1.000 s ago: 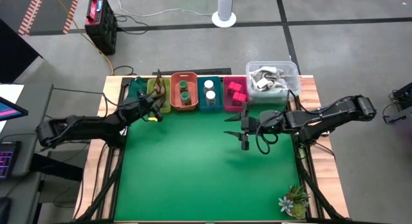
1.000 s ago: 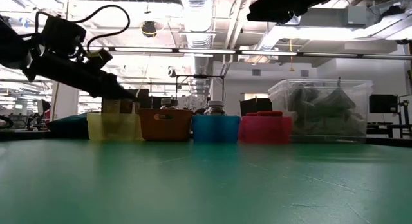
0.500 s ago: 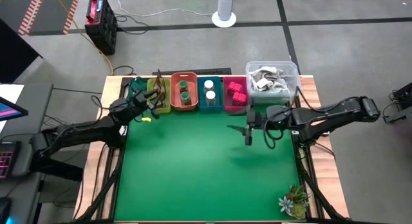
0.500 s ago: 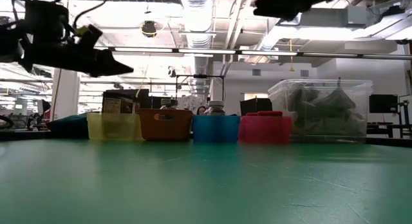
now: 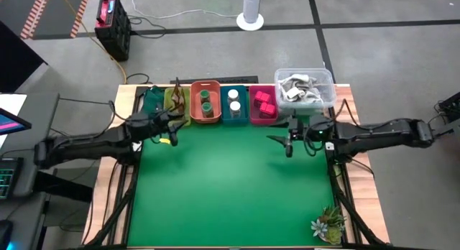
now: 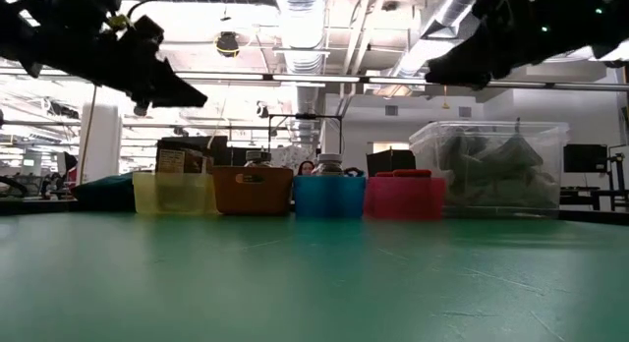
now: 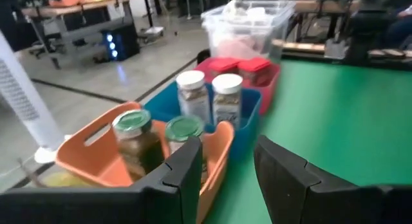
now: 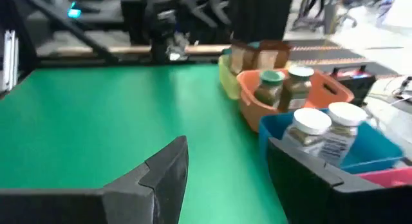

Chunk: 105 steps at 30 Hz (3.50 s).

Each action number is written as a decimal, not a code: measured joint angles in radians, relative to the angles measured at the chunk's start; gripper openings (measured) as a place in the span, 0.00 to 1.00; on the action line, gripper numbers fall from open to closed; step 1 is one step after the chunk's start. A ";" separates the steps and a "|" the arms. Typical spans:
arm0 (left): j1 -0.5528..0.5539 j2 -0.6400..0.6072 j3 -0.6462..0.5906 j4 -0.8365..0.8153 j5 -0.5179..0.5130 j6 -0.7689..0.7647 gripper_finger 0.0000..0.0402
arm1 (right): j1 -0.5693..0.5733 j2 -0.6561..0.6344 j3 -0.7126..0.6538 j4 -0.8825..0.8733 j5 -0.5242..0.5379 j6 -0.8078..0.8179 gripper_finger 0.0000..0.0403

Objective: Sort spices by type
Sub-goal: Return to Home Position

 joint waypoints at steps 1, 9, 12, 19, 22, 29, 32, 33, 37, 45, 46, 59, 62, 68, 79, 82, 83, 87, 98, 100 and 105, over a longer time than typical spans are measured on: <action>-0.029 -0.008 0.000 0.001 -0.023 -0.002 0.33 | -0.006 -0.030 -0.018 0.003 0.000 0.006 0.58; -0.300 -0.025 0.000 -0.021 -0.231 0.018 0.33 | -0.053 -0.297 -0.116 -0.040 0.000 0.011 0.58; -0.387 -0.025 0.000 -0.030 -0.286 0.022 0.33 | -0.065 -0.376 -0.132 -0.089 0.000 0.011 0.58; -0.505 -0.042 -0.040 0.047 -0.275 0.042 0.33 | -0.079 -0.530 -0.185 -0.202 0.001 0.022 0.58; -0.529 -0.065 -0.116 0.129 -0.263 0.036 0.33 | -0.091 -0.592 -0.223 -0.218 0.001 0.027 0.58; -0.532 -0.129 -0.193 0.159 -0.280 0.010 0.33 | -0.110 -0.756 -0.331 -0.204 0.000 0.077 0.58; -0.532 -0.155 -0.193 0.129 -0.264 0.048 0.33 | -0.110 -0.821 -0.381 -0.189 0.000 0.119 0.58; -0.532 -0.163 -0.193 0.113 -0.257 0.063 0.33 | -0.110 -0.819 -0.396 -0.159 0.000 0.128 0.58; -0.532 -0.194 -0.193 0.066 -0.191 0.117 0.33 | -0.109 -0.805 -0.405 -0.147 0.004 0.151 0.58; -0.533 -0.287 -0.194 -0.069 -0.067 0.077 0.33 | -0.086 -0.818 -0.405 -0.136 0.013 0.169 0.58; -0.533 -0.302 -0.194 -0.100 -0.067 0.064 0.33 | -0.088 -0.819 -0.405 -0.137 0.020 0.170 0.58; -0.532 -0.383 -0.192 -0.193 -0.066 -0.013 0.33 | -0.090 -0.819 -0.407 -0.148 0.022 0.211 0.58; -0.532 -0.382 -0.192 -0.197 -0.066 -0.012 0.33 | -0.090 -0.819 -0.407 -0.149 0.022 0.212 0.58; -0.532 -0.382 -0.192 -0.201 -0.067 -0.016 0.33 | -0.090 -0.819 -0.407 -0.151 0.021 0.212 0.58; -0.532 -0.382 -0.192 -0.203 -0.069 0.004 0.33 | -0.090 -0.819 -0.408 -0.152 0.021 0.212 0.58; -0.532 -0.382 -0.192 -0.204 -0.069 0.004 0.33 | -0.090 -0.819 -0.409 -0.153 0.022 0.212 0.58; -0.532 -0.382 -0.192 -0.204 -0.069 0.004 0.33 | -0.090 -0.819 -0.409 -0.154 0.022 0.212 0.58; -0.532 -0.382 -0.192 -0.205 -0.069 0.004 0.33 | -0.090 -0.819 -0.409 -0.154 0.022 0.212 0.58; -0.532 -0.382 -0.192 -0.205 -0.069 0.004 0.33 | -0.090 -0.819 -0.409 -0.155 0.022 0.212 0.58; -0.532 -0.382 -0.192 -0.205 -0.069 0.004 0.33 | -0.090 -0.819 -0.409 -0.155 0.022 0.212 0.58; -0.532 -0.382 -0.192 -0.205 -0.069 0.004 0.33 | -0.090 -0.819 -0.409 -0.155 0.022 0.212 0.58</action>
